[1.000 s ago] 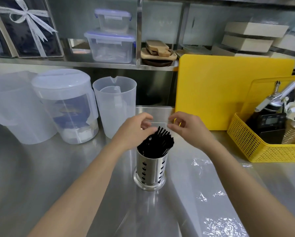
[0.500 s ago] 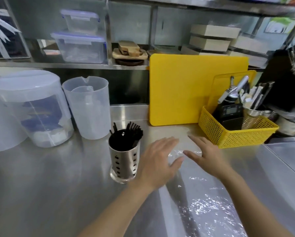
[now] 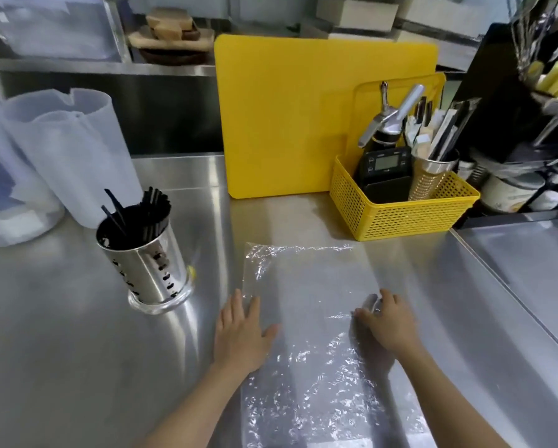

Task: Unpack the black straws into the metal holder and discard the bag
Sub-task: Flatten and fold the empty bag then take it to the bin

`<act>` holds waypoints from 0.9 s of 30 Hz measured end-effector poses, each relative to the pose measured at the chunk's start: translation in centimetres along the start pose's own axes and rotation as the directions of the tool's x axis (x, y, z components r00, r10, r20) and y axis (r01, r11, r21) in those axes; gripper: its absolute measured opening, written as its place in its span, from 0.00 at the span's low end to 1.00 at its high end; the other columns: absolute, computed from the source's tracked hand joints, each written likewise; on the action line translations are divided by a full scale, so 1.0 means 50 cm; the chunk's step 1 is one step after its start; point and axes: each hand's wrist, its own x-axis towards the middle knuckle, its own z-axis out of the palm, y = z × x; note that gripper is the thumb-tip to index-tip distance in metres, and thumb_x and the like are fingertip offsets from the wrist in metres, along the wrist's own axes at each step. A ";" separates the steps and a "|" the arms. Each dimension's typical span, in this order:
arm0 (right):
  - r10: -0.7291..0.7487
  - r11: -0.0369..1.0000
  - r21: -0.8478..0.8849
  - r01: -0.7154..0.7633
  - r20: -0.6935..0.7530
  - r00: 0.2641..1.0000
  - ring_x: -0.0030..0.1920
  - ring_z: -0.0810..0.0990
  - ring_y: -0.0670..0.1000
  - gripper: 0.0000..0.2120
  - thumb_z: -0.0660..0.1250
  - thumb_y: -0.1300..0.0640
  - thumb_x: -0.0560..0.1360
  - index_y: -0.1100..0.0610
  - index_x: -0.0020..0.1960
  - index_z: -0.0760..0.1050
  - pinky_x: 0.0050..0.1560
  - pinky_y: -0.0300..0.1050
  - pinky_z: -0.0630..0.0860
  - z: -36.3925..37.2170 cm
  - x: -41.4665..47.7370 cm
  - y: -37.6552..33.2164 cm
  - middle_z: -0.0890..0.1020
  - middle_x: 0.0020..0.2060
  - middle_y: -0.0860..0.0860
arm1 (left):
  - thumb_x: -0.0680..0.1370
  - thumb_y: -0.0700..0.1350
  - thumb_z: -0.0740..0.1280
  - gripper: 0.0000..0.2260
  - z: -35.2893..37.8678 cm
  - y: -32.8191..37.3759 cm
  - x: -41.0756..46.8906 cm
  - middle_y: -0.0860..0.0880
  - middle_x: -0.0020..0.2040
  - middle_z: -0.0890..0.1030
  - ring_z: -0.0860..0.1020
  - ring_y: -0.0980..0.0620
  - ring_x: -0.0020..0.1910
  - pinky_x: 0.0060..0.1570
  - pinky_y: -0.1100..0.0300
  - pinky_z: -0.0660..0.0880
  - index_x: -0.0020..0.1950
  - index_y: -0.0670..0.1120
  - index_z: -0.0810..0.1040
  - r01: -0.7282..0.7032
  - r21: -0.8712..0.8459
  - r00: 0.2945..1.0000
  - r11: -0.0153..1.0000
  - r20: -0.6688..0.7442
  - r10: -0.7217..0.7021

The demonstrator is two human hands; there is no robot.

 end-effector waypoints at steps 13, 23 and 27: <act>-0.107 0.933 0.360 0.023 0.216 0.971 0.32 0.73 0.49 0.10 0.69 0.65 0.69 0.58 0.33 0.70 0.31 0.41 0.67 -0.026 0.032 0.021 0.74 0.29 0.50 | 0.71 0.46 0.71 0.11 -0.043 0.001 0.021 0.48 0.30 0.76 0.75 0.47 0.33 0.29 0.61 0.65 0.35 0.45 0.71 0.280 -0.642 0.958 0.713 0.138 -0.252; -0.190 0.520 0.789 -0.326 0.480 0.857 0.34 0.81 0.61 0.06 0.64 0.67 0.72 0.70 0.45 0.75 0.36 0.52 0.77 -0.042 0.009 0.047 0.80 0.38 0.66 | 0.72 0.40 0.71 0.04 -0.081 -0.029 -0.006 0.45 0.38 0.83 0.77 0.54 0.33 0.28 0.63 0.65 0.39 0.45 0.77 0.376 -0.791 0.924 0.483 0.362 -0.126; -0.189 0.522 0.785 -0.334 0.488 0.852 0.34 0.82 0.60 0.07 0.65 0.65 0.73 0.70 0.46 0.76 0.27 0.45 0.77 -0.041 0.003 0.060 0.79 0.39 0.66 | 0.75 0.39 0.67 0.03 -0.082 -0.037 -0.013 0.47 0.28 0.80 0.76 0.55 0.22 0.24 0.63 0.72 0.41 0.41 0.76 0.330 -0.831 0.944 0.448 0.296 -0.146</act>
